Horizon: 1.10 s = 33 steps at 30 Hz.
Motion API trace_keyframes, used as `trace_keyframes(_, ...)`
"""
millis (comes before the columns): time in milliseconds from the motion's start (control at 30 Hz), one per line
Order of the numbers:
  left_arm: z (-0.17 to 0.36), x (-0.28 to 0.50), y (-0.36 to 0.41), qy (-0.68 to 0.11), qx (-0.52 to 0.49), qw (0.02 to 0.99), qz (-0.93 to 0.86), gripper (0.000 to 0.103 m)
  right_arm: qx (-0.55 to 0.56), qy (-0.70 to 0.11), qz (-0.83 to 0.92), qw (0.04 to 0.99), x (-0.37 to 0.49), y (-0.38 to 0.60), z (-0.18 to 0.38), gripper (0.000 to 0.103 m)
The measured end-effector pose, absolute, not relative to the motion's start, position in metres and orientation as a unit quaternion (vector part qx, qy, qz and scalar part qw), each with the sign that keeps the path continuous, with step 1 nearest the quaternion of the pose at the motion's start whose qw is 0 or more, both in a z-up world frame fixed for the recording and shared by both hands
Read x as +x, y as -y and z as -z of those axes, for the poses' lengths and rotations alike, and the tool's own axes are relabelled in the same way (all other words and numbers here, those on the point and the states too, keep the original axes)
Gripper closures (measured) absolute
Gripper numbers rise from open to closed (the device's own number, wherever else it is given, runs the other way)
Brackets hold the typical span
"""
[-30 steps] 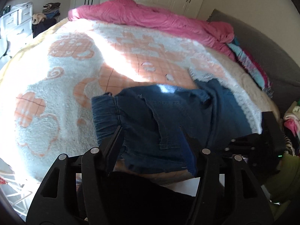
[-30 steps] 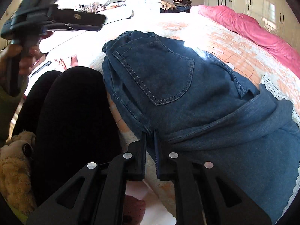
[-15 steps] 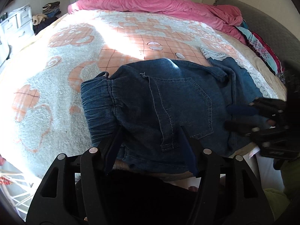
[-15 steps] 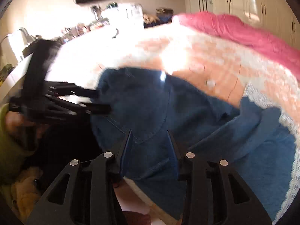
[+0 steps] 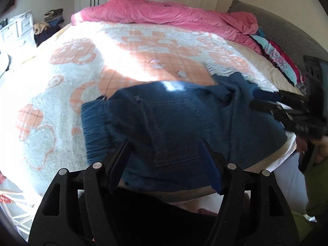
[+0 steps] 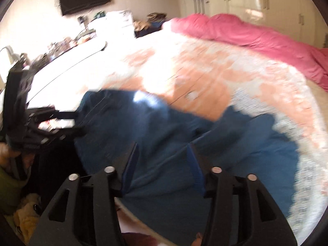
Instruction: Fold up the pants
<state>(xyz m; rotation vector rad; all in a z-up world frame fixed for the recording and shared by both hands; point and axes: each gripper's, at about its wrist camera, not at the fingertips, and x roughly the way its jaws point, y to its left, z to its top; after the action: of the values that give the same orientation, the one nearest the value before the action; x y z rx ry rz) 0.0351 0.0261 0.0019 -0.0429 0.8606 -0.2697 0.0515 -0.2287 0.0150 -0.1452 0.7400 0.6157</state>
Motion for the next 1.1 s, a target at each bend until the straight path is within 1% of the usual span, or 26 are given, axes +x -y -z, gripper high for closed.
trace_keyframes(67, -0.010, 0.034, -0.017, -0.406, -0.018, 0.902, 0.144, 0.041, -0.069, -0.349, -0.271, 0.894, 0.067, 0.241, -0.023, 0.052)
trace_keyframes(200, -0.019, 0.039, 0.004, -0.398, -0.032, 0.898, 0.184, 0.040, -0.064, -0.352, -0.232, 0.905, 0.106, 0.257, -0.027, 0.051)
trace_keyframes(233, -0.017, 0.043, 0.011, -0.403, -0.038, 0.893, 0.198, 0.040, -0.065, -0.358, -0.230, 0.903, 0.116, 0.258, -0.026, 0.049)
trace_keyframes(267, -0.014, 0.048, 0.019, -0.409, -0.043, 0.886, 0.213, 0.040, -0.066, -0.364, -0.224, 0.902, 0.124, 0.261, -0.025, 0.045)
trace_keyframes(300, -0.011, 0.052, 0.027, -0.416, -0.047, 0.879, 0.229, 0.040, -0.065, -0.368, -0.217, 0.902, 0.133, 0.261, -0.023, 0.044)
trace_keyframes(433, 0.008, 0.071, 0.060, -0.444, -0.052, 0.854, 0.266, 0.041, -0.064, -0.384, -0.218, 0.895, 0.165, 0.253, -0.017, 0.043)
trace_keyframes(467, 0.013, 0.076, 0.068, -0.452, -0.052, 0.848, 0.272, 0.042, -0.069, -0.391, -0.217, 0.892, 0.174, 0.249, -0.014, 0.043)
trace_keyframes(533, 0.023, 0.086, 0.079, -0.465, -0.054, 0.840, 0.274, 0.055, -0.071, -0.409, -0.218, 0.883, 0.192, 0.243, -0.006, 0.043)
trace_keyframes(567, 0.027, 0.090, 0.084, -0.473, -0.058, 0.836, 0.271, 0.057, -0.069, -0.423, -0.213, 0.878, 0.204, 0.241, 0.002, 0.043)
trace_keyframes(667, 0.040, 0.095, 0.096, -0.477, -0.050, 0.838, 0.260, 0.058, -0.070, -0.448, -0.193, 0.870, 0.227, 0.235, 0.018, 0.043)
trace_keyframes(733, 0.046, 0.095, 0.104, -0.474, -0.034, 0.842, 0.255, 0.058, -0.089, -0.453, -0.176, 0.869, 0.237, 0.226, 0.024, 0.043)
trace_keyframes(833, 0.048, 0.091, 0.117, -0.464, -0.002, 0.849, 0.253, 0.059, -0.084, -0.467, -0.159, 0.866, 0.258, 0.219, 0.036, 0.034)
trace_keyframes(900, 0.047, 0.087, 0.120, -0.460, 0.007, 0.850, 0.257, 0.060, -0.076, -0.474, -0.143, 0.865, 0.270, 0.220, 0.046, 0.035)
trace_keyframes(967, 0.049, 0.086, 0.117, -0.459, 0.000, 0.850, 0.260, 0.060, -0.093, -0.466, -0.130, 0.870, 0.275, 0.222, 0.052, 0.076)
trace_keyframes(1000, 0.049, 0.086, 0.114, -0.458, -0.007, 0.849, 0.262, 0.060, -0.088, -0.463, -0.132, 0.872, 0.275, 0.226, 0.051, 0.083)
trace_keyframes(1033, 0.048, 0.086, 0.112, -0.458, -0.014, 0.849, 0.265, 0.060, -0.075, -0.459, -0.136, 0.875, 0.273, 0.232, 0.047, 0.094)
trace_keyframes(1100, 0.047, 0.085, 0.108, -0.454, -0.022, 0.849, 0.269, 0.060, -0.034, -0.443, -0.152, 0.883, 0.264, 0.249, 0.033, 0.095)
